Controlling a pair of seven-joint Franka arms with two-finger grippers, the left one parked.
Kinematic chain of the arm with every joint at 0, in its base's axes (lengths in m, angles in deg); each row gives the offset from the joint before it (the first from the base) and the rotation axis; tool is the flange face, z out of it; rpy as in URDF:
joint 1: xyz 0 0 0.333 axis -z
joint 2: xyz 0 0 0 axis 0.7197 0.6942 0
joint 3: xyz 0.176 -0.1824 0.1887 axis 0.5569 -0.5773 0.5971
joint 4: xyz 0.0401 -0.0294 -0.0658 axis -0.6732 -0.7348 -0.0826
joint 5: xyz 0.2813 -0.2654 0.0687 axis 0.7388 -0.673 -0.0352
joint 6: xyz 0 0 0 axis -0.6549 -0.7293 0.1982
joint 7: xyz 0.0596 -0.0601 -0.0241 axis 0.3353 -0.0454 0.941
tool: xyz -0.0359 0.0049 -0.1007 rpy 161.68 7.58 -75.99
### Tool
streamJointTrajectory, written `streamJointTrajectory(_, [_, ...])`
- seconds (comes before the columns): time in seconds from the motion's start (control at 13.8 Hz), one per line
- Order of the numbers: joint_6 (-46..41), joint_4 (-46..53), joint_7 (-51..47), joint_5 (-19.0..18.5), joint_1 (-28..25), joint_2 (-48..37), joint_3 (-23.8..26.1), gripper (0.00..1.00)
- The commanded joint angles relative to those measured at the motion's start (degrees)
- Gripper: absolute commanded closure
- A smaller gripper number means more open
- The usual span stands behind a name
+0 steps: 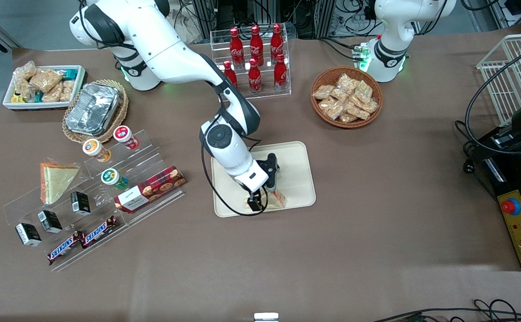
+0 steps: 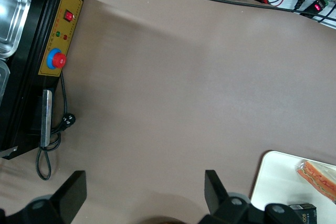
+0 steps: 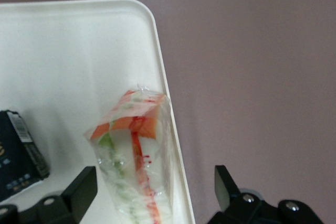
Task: Place sandwich on tray
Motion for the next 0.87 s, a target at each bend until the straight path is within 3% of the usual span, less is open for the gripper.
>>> streamJointTrajectory(0.0, [-11.5, -1.6, -0.9, 4.0, 2.8, -7.1, -0.6, 0.01])
streamJointTrajectory(0.43, [-29.6, -0.8, -4.1, 3.3, 21.2, -15.0, -1.3, 0.01])
streamJointTrajectory(0.8, [-41.8, -0.6, -15.6, 2.0, 22.7, -21.9, -13.5, 0.01])
